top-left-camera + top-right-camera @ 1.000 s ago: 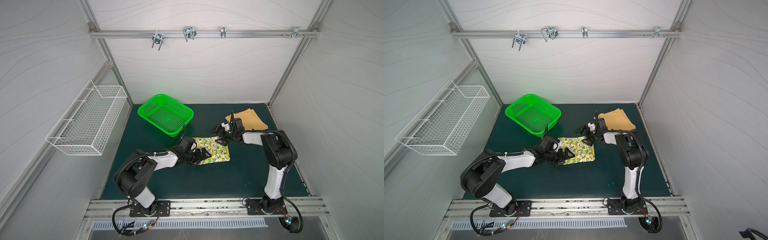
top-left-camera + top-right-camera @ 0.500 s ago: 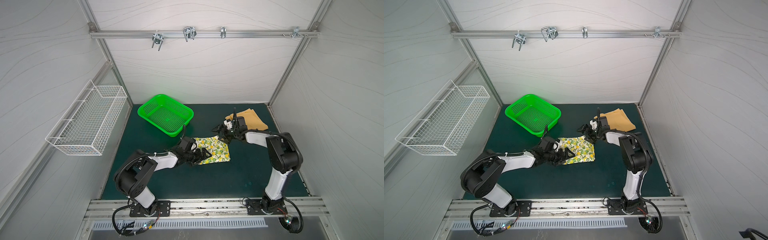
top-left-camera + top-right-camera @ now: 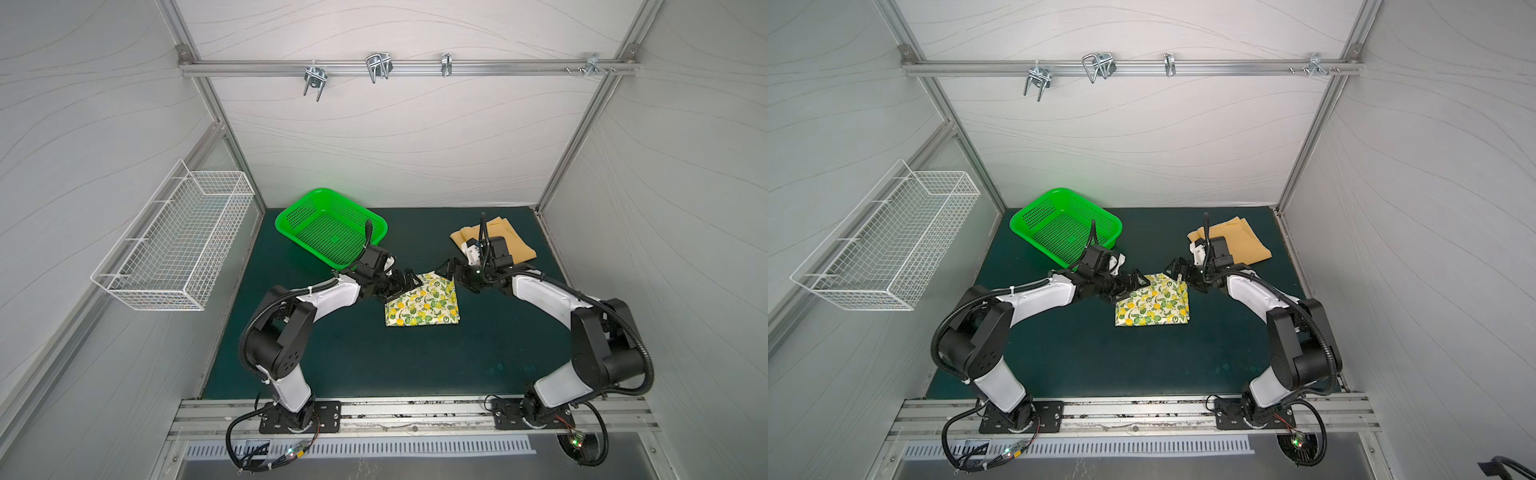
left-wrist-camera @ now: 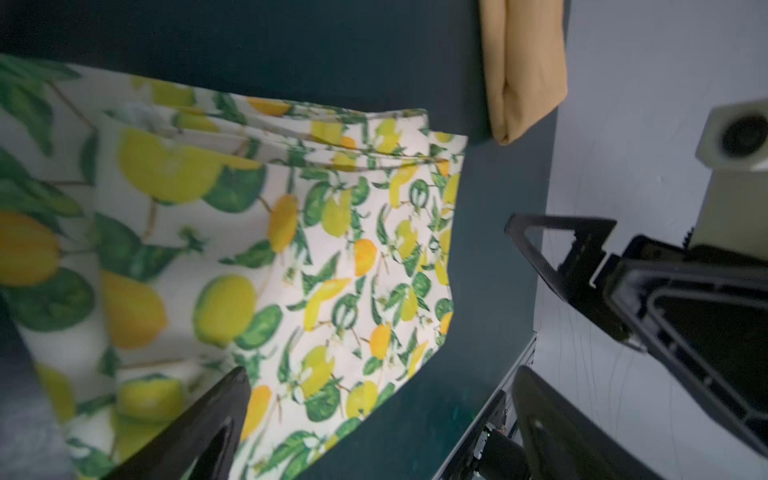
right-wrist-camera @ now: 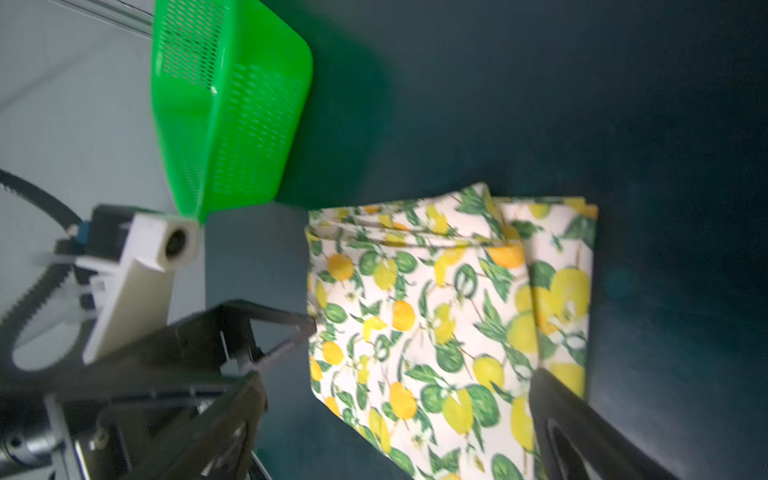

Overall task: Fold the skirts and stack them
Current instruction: 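Grasp the folded lemon-print skirt with the right gripper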

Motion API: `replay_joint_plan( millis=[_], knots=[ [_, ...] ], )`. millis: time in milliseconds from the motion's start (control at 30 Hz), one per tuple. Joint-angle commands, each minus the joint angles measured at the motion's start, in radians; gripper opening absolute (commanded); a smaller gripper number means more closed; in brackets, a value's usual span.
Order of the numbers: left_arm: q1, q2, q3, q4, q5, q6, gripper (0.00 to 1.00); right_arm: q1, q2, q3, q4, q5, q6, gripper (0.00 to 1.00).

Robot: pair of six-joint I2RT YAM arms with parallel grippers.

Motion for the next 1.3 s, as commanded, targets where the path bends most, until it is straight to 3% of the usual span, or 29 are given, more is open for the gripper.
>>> replay_joint_plan(
  millis=[0,133,400,567,867,1000,1067,1267],
  knots=[
    [0.033,0.082,0.048,-0.020,0.029,0.040,0.99,-0.006,-0.021,-0.020,-0.054,0.035,-0.062,0.99],
    [0.041,0.147,0.073,-0.035,0.042,0.062,0.98,-0.004,-0.011,-0.049,-0.055,0.063,-0.071,0.99],
    [0.041,0.132,0.049,-0.023,0.043,0.056,0.98,0.012,0.069,-0.080,-0.023,0.103,-0.084,0.98],
    [0.041,0.128,0.049,-0.025,0.042,0.057,0.98,0.058,0.144,-0.050,-0.042,0.151,-0.080,0.93],
    [0.041,0.133,0.064,-0.029,0.047,0.056,0.98,0.100,0.205,-0.048,-0.005,0.099,-0.015,0.77],
    [0.041,0.135,0.070,-0.027,0.048,0.054,0.99,0.101,0.212,-0.057,0.005,0.087,0.000,0.53],
    [0.042,0.135,0.068,-0.023,0.049,0.050,0.99,0.099,0.217,-0.055,0.008,0.078,0.005,0.31],
    [0.041,0.130,0.071,-0.019,0.055,0.046,0.98,0.085,0.239,-0.014,-0.019,0.056,-0.003,0.14]
  ],
)
